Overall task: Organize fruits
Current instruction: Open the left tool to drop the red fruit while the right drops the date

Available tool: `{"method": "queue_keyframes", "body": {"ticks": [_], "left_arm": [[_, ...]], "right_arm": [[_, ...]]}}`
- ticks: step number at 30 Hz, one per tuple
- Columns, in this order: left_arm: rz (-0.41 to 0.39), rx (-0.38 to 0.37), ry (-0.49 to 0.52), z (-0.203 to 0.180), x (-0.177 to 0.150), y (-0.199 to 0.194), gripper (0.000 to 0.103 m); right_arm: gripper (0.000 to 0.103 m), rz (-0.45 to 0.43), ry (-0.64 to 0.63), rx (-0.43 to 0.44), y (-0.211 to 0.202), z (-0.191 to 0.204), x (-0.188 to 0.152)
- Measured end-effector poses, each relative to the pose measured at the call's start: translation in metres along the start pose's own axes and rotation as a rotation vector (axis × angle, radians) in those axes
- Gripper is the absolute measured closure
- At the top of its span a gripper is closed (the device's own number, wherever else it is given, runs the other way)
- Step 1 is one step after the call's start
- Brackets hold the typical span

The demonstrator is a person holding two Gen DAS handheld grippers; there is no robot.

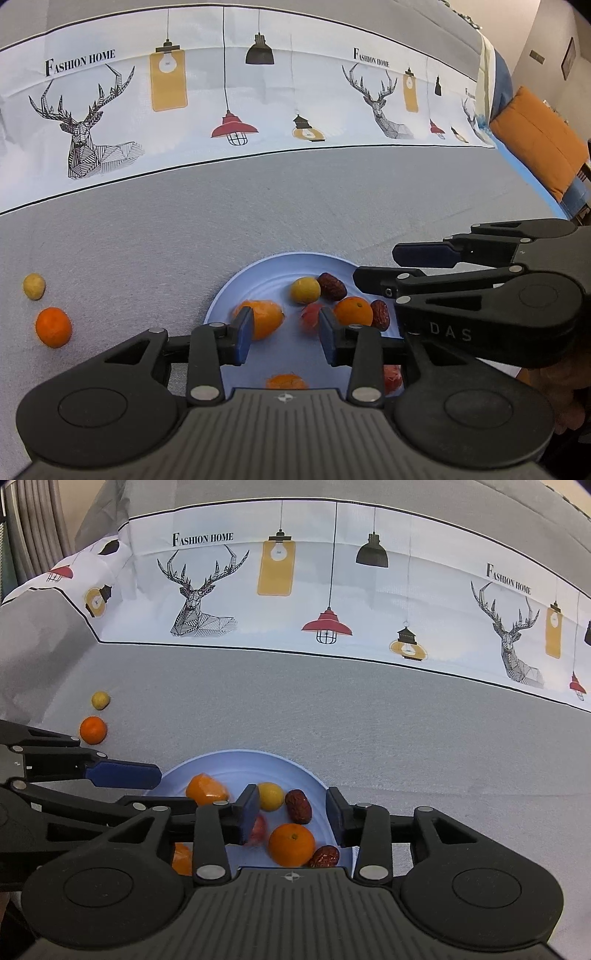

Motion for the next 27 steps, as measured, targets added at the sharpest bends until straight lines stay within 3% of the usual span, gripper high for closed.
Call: {"method": "queue_keyframes", "body": {"ticks": [27], "left_arm": [[-0.011,0.028,-0.04,0.012,0.002,-0.004,0.061]], "right_arm": [[0.056,-0.005,-0.003,-0.005,0.0,0.002,0.0]]}}
Point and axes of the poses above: each gripper's, at about its wrist camera, not at the fingertips, and y roughly the way its jaws point, z to its left, x to its top, the point moved 6 cm from there along y, roughly the way its jaws point, and after that the axes turned 15 degrees about y, right-handed, at the moved point
